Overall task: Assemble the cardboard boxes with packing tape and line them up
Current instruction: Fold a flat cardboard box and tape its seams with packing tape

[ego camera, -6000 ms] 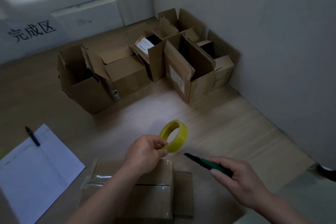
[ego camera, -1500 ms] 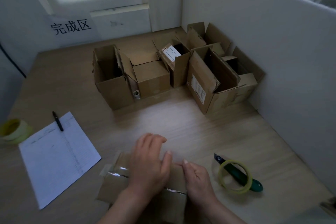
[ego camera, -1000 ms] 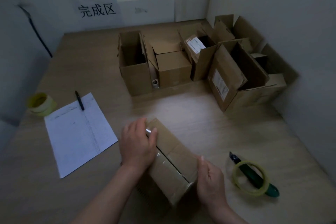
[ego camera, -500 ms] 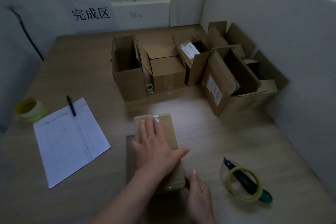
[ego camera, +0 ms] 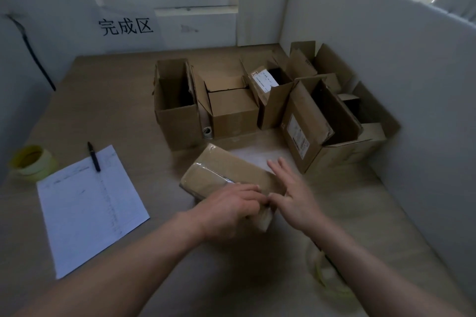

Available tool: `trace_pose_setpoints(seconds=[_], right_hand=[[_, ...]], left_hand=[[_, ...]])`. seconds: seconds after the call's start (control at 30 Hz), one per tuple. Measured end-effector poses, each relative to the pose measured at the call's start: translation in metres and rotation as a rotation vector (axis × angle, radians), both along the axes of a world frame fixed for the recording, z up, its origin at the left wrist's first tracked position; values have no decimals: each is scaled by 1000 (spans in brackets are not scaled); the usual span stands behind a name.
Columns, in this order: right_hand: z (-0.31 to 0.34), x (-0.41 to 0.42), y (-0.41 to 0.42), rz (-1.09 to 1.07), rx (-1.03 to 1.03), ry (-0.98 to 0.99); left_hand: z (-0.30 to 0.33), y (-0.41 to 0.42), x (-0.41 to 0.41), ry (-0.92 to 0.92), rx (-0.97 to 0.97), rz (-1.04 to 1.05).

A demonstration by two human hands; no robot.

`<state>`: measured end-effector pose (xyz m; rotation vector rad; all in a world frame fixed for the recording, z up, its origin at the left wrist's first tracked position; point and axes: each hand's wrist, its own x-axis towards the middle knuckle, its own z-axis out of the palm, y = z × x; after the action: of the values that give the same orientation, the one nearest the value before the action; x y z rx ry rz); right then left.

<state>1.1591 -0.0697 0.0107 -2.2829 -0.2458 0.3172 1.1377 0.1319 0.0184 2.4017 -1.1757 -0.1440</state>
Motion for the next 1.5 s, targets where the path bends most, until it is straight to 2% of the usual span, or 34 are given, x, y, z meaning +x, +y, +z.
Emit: trace_pose_setpoints(seconds=[0.07, 0.13, 0.2, 0.27, 0.33, 0.4, 0.47, 0.5, 0.53, 0.6, 0.7, 0.8, 1.1, 1.23, 1.33, 1.5], right_hand=[[1, 9, -1, 48, 12, 60], [2, 11, -2, 8, 14, 78], [2, 3, -2, -47, -116, 19], [1, -12, 1, -96, -202, -30], [-3, -29, 5, -111, -168, -19], [-8, -45, -1, -144, -11, 38], [-8, -60, -26, -251, 144, 40], [-8, -65, -46, -267, 107, -68], [-11, -70, -70, -213, -15, -198], [-20, -82, -112, 22, -318, -360], [-38, -104, -148, 294, -633, -300], [-61, -113, -157, 343, -790, -294], [-66, -116, -149, 329, -821, -266], [-72, -118, -147, 307, -822, -303], [-77, -119, -142, 292, -830, -280], [-72, -116, -129, 275, -792, -275]], left_hand=[[-5, -2, 1, 11, -113, 114], [-3, -6, -4, -41, -111, 295], [-8, -8, -13, -67, 48, 500], [-14, -11, -29, 61, 208, 606], [-24, -12, -40, 138, 168, 616], [-31, -10, -41, 142, 20, 604], [-37, -4, -36, 117, -47, 576], [-38, -2, -33, 100, -55, 553], [-39, 0, -31, 85, -53, 527], [-40, 3, -26, 33, -60, 478], [-43, 4, -22, -25, -36, 436], [-42, 7, -22, -17, 3, 430], [-37, 10, -24, 102, -196, 483], [-39, 12, -23, 169, -221, 501], [-41, 12, -25, 169, -231, 499], [-46, 12, -36, 101, -256, 637]])
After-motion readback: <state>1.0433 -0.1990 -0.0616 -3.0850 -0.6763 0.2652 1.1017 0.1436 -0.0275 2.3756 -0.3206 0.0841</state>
